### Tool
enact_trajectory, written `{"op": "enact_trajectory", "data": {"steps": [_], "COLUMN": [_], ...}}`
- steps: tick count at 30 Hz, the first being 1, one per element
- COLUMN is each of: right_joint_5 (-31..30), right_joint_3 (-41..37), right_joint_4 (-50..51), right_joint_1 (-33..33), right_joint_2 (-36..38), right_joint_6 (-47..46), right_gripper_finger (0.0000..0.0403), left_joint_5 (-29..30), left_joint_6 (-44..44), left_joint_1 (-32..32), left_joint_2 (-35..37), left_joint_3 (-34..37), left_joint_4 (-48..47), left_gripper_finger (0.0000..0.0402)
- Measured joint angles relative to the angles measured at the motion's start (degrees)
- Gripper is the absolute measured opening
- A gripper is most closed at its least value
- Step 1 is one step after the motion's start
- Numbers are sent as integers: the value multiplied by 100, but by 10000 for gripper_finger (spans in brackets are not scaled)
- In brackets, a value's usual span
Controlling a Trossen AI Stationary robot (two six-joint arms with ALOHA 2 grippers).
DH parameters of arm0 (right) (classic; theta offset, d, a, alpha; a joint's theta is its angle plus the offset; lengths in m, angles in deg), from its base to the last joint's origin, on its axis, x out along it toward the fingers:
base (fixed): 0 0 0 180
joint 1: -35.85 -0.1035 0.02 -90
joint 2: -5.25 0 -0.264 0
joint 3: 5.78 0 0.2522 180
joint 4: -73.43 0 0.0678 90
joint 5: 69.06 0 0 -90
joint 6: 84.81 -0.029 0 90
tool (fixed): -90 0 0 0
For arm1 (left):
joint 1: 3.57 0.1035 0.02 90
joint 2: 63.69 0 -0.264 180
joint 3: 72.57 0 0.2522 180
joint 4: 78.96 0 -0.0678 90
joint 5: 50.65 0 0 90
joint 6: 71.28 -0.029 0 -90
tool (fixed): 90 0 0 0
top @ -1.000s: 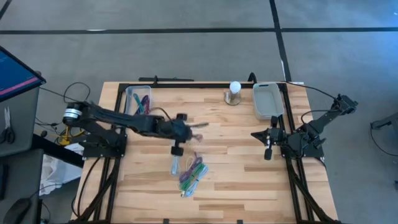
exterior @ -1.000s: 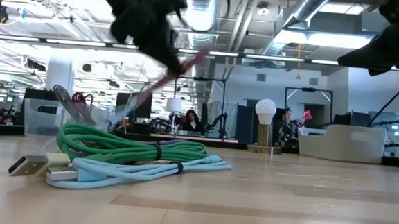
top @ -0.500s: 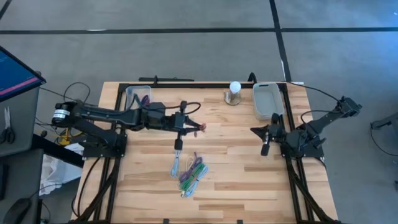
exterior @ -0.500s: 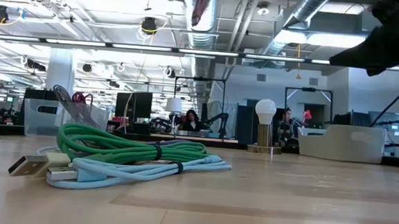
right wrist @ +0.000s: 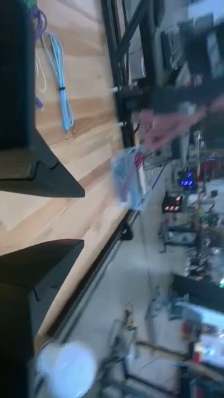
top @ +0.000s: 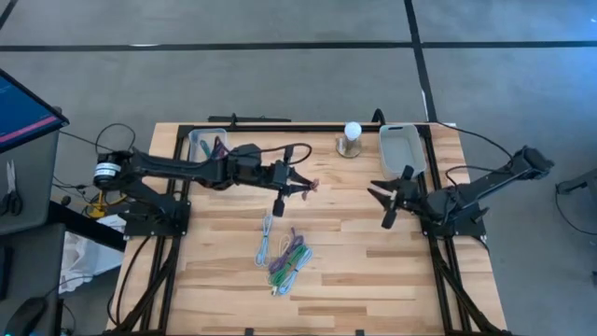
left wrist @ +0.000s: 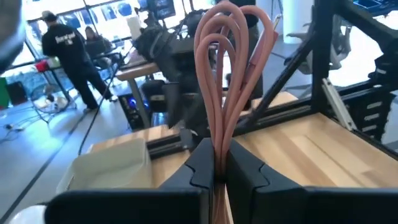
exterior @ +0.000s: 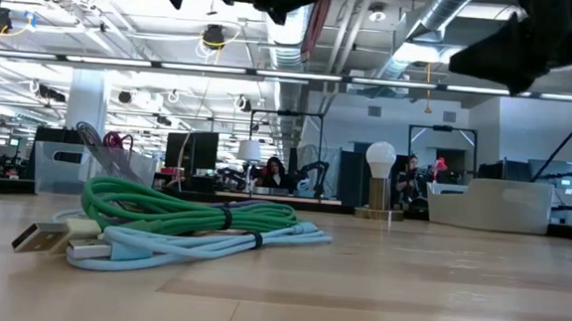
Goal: Pick & Place USB Port
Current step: Put the pink charger cable into the gray bin
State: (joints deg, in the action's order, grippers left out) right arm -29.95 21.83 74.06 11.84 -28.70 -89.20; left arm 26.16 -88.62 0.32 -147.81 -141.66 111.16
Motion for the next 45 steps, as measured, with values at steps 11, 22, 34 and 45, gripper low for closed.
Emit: {"op": "enact_trajectory", "data": {"steps": [11, 22, 34, 45], "right_joint_5": [1232, 2411, 2908, 3449], "right_joint_3": [-2, 653, 1648, 1907], "right_joint_4": [-3276, -4161, -4438, -4405], "right_joint_1": [549, 1180, 1497, 1751], "right_joint_2": [-2001, -3655, -4721, -4821], "right_joint_6": [1097, 1041, 1385, 1298], "right_gripper_finger": [119, 118, 118, 118], "left_joint_5": [-31, -29, -20, -20], "left_joint_6": [2, 112, 165, 175], "left_joint_1": [50, -62, -62, -62], "left_joint_2": [12, 12, 12, 12], "left_joint_3": [-2, -2, -2, -2], "left_joint_4": [58, 62, 61, 61], "left_gripper_finger": [17, 17, 17, 17]}}
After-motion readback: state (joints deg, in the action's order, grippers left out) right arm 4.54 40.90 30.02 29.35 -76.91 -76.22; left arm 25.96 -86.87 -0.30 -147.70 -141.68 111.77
